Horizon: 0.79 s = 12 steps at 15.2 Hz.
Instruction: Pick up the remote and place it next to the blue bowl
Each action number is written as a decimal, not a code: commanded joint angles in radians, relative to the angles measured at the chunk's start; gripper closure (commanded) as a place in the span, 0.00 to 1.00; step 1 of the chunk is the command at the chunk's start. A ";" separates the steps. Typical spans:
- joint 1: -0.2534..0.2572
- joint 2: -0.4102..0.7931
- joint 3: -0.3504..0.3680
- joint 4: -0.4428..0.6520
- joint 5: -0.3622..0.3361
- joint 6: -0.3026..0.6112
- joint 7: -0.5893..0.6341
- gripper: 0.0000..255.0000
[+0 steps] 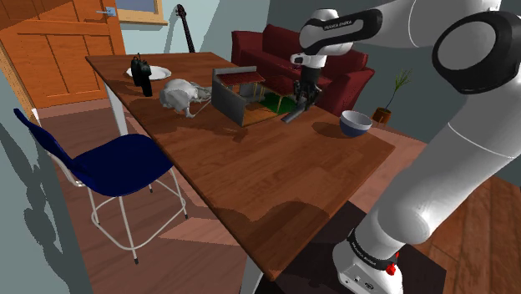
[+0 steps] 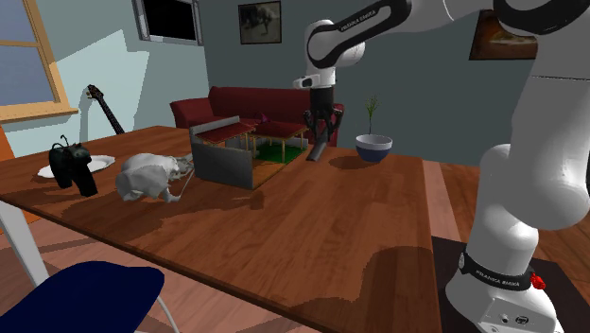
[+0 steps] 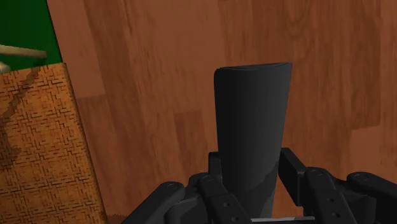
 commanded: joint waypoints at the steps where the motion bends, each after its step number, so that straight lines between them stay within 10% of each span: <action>1: -0.024 -0.001 -0.028 0.002 -0.006 -0.001 -0.051 1.00; 12: -0.125 0.069 -0.143 0.048 0.009 0.027 -0.272 1.00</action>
